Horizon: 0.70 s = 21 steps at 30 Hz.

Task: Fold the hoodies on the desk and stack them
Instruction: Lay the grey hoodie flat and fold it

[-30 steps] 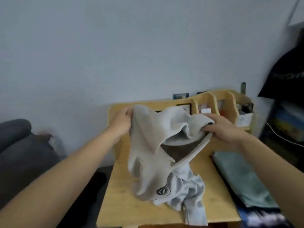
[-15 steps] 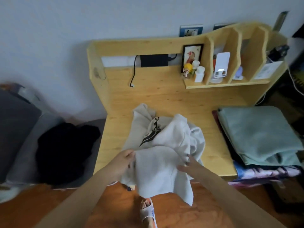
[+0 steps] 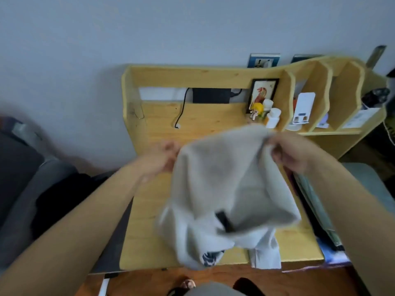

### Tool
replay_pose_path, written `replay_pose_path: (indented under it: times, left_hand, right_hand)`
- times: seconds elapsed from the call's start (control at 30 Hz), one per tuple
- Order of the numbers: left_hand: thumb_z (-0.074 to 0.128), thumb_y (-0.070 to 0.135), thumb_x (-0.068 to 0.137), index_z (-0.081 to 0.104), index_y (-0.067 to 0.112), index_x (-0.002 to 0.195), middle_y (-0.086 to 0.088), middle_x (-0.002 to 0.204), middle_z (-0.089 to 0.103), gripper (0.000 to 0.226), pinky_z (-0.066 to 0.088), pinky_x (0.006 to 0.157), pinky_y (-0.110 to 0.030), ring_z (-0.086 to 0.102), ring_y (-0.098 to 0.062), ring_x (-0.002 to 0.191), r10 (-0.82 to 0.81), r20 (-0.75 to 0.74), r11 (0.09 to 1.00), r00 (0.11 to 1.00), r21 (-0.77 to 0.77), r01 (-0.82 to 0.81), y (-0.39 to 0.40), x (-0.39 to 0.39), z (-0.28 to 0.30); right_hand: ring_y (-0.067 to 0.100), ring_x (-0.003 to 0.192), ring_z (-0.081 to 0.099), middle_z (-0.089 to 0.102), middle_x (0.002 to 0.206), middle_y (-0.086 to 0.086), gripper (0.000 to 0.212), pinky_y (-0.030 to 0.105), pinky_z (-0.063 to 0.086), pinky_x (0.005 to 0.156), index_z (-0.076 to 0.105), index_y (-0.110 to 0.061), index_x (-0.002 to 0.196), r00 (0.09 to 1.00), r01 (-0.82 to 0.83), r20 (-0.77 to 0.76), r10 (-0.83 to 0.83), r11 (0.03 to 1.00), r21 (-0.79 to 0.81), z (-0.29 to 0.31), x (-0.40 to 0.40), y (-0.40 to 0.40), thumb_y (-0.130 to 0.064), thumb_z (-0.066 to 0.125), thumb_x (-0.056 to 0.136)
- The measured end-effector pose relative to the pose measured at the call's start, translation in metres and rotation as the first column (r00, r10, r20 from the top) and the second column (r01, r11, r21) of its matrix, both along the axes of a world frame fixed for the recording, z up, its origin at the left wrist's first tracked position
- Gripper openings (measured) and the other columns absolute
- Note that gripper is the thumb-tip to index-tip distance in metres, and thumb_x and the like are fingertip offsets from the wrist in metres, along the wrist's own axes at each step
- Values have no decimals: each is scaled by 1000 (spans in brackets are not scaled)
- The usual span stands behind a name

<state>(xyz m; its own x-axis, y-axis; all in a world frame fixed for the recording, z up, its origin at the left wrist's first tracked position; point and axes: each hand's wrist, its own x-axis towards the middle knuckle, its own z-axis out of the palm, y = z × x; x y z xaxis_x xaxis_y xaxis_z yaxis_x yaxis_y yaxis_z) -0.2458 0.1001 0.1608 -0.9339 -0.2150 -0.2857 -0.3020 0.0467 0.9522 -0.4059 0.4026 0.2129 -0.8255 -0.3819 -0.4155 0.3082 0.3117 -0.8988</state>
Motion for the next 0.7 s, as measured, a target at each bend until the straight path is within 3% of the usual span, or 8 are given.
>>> replay_pose_path:
  times: [0.07,0.13,0.2,0.27,0.37,0.5,0.57,0.7]
  left_hand:
    - [52,18,106,50,33,133,6,114,62,32,51,89,-37,61,-19,105,221,-118,975,968,21,-220,-7,-44,22]
    - [52,25,106,26,35,156,9,125,54,57,45,81,-24,55,-14,110,162,-151,980,975,-95,-178,-12,-62,14]
    - [52,23,106,22,28,159,10,122,53,61,43,70,-17,55,-9,98,133,-8,969,991,-208,-131,-6,-53,-13]
    - [53,33,99,40,27,148,10,129,52,51,47,90,-23,56,-13,114,130,112,919,985,-387,-77,10,-24,-67]
    - [50,48,97,51,33,138,2,142,54,44,39,112,-44,47,-27,138,75,267,844,961,-529,81,40,20,-150]
    - [52,62,96,21,32,161,-8,167,17,78,16,125,-44,13,-28,154,258,396,852,881,-523,-15,88,50,-185]
    - [50,66,95,18,36,161,-8,169,9,80,16,125,-46,8,-29,155,259,361,797,896,-604,13,103,50,-186]
    - [39,67,92,11,42,161,-4,170,5,78,15,125,-48,3,-29,156,35,265,605,964,-773,191,122,27,-183]
  right_hand:
    - [17,85,72,73,101,7,30,32,58,72,61,-17,115,995,62,-66,-75,983,-171,9,-39,-27,-10,66,87]
    - [17,101,70,73,111,2,30,33,54,89,61,-23,119,979,130,-133,-157,974,-187,0,-60,-37,-13,67,92]
    - [19,97,69,74,102,2,19,31,53,86,69,-21,105,963,177,-201,-182,983,-40,-39,-59,-27,-9,65,91]
    - [27,92,68,73,92,4,21,37,55,79,72,-20,86,970,142,-230,-83,957,253,-110,-46,8,-3,60,89]
    - [31,102,64,67,115,8,30,42,55,80,64,-22,117,983,-183,90,162,766,616,-211,-3,70,-24,71,88]
    - [36,118,47,43,125,8,66,43,48,90,31,-37,130,985,-170,147,89,620,766,-248,52,89,-48,71,79]
    - [37,102,52,44,121,10,72,43,54,74,24,-40,137,991,-31,120,-66,745,666,-247,64,74,-39,69,80]
    - [22,77,55,64,104,9,36,36,50,68,55,-25,126,995,-66,100,6,790,610,-232,51,61,-14,53,92]
